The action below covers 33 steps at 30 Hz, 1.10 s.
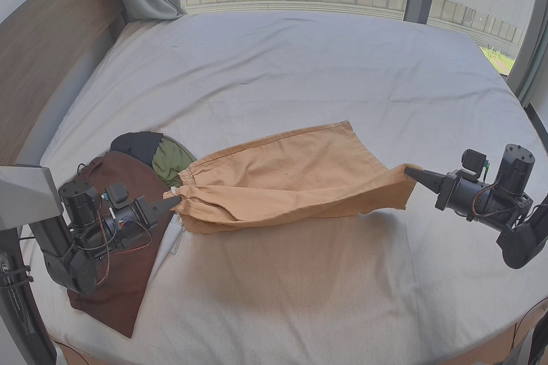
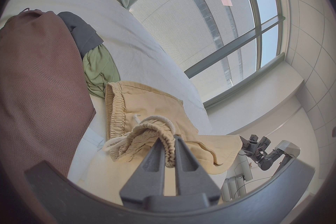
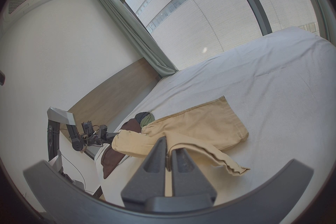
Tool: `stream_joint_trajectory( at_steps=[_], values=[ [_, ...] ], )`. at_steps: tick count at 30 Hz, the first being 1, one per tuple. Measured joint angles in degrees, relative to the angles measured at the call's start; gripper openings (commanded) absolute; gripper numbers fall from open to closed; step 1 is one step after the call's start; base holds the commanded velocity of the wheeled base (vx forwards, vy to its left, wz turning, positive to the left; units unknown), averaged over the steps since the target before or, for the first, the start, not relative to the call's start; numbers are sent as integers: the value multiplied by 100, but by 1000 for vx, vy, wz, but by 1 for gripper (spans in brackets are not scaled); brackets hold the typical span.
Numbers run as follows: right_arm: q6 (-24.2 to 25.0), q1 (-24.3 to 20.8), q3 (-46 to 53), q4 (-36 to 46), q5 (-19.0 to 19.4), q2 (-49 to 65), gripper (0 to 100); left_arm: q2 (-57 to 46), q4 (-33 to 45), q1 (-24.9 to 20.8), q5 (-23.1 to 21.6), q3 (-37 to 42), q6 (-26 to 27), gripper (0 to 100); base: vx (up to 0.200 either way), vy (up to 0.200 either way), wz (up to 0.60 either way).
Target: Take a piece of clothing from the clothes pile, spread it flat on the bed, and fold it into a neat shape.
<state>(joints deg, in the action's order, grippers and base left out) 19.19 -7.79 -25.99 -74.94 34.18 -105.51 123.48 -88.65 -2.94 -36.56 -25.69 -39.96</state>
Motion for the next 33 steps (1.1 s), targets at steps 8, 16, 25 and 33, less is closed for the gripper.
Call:
stream_joint_trajectory(
  at_steps=[8, 16, 25, 33],
  values=[
    [202, 41, -262, 0, -2, -210, 0, 15, 0, -17, 68, -83, -115, 0, 0, 0, 0],
    [350, 85, -708, 24, 0, -450, 0, 17, -2, -26, 117, -206, -213, 0, 0, 0, 0],
    [467, 193, -1452, 106, 6, -767, 0, 33, 2, -23, 345, -380, -400, 0, 0, 0, 0],
    [528, 276, -2147, 385, 22, -1064, 0, 63, 7, -50, 433, -510, -464, 0, 0, 0, 0]
  ],
)
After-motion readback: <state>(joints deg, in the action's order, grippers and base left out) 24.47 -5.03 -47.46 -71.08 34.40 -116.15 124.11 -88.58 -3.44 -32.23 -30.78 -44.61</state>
